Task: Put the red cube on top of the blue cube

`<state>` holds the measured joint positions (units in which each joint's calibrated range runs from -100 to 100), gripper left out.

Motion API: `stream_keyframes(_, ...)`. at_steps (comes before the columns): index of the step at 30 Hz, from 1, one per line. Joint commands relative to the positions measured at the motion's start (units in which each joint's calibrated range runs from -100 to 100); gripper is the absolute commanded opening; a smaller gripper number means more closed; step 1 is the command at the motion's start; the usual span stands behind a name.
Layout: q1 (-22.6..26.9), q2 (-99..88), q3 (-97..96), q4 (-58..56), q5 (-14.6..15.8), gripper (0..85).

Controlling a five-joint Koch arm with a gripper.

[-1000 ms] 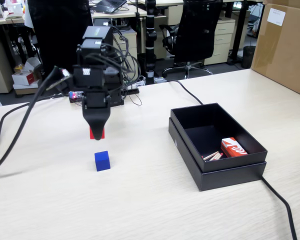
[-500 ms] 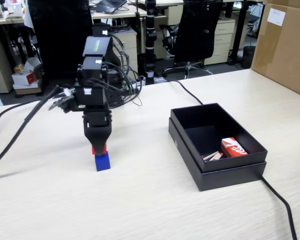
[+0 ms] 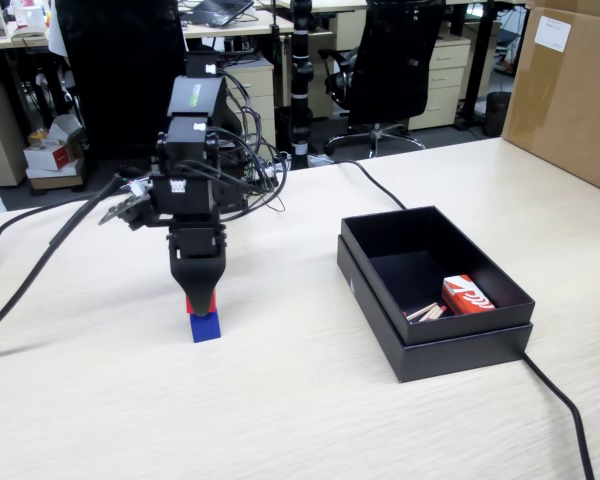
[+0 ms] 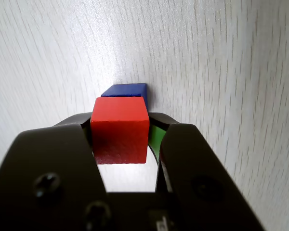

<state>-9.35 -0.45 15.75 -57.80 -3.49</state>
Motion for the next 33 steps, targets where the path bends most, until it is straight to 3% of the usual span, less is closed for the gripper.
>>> stream_keyframes(1, 0.0, -1.0, 4.3, 2.2, 0.2, 2.5)
stream_keyframes(30, 0.0, 1.2, 4.6, 2.2, 0.9, 3.3)
stream_keyframes(33, 0.0, 1.2, 3.7, 2.2, 0.8, 13.8)
